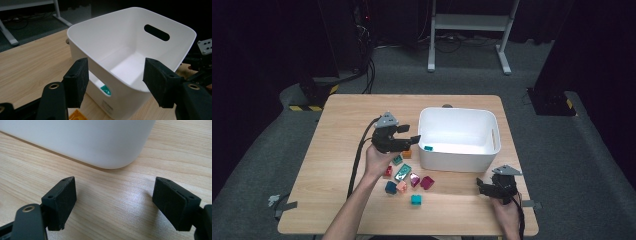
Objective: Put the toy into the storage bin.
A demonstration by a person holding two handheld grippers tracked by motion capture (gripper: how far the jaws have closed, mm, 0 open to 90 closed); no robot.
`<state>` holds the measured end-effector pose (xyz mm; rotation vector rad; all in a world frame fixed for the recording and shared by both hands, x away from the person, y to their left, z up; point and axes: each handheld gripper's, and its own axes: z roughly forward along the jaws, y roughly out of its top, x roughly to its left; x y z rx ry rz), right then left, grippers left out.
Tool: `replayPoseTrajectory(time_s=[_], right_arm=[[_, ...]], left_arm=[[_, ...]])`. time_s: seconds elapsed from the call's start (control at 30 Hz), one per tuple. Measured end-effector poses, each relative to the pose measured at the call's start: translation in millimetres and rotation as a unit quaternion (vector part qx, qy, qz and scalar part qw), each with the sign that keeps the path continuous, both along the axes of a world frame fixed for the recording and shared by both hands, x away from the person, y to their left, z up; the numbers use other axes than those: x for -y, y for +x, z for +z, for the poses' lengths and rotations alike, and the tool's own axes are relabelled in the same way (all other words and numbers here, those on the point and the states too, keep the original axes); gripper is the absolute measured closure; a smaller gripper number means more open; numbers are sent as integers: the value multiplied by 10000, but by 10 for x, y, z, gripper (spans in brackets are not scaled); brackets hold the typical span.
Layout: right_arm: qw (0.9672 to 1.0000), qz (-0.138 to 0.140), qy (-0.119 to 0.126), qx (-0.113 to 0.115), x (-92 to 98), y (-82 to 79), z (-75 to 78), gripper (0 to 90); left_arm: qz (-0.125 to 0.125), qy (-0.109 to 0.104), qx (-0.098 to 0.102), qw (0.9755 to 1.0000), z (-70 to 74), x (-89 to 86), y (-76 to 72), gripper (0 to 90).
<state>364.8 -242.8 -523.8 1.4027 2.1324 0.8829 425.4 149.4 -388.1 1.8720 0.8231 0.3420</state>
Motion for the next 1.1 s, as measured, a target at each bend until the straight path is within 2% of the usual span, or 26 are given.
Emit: replayPoseTrajectory(time_s=[0.23, 0.47, 0.77, 0.93, 1.1], right_arm=[[10000, 0, -1, 1, 0, 0, 0, 191], [10000, -4, -1, 0, -1, 0, 0, 191], [10000, -8, 1, 0, -1, 0, 0, 191], [10000, -7, 1, 1, -1, 0, 0, 191], [10000, -8, 1, 1, -2, 0, 0, 191]], left_arm=[[239, 73, 77, 9997, -51, -208, -138, 371], [475, 183, 82, 9987, -173, -385, -291, 367], [760, 237, -108, 9968, -394, -582, -420, 368], [941, 266, -185, 9950, -524, -673, -486, 368], [1090, 338, -368, 9928, -702, -759, -556, 369]])
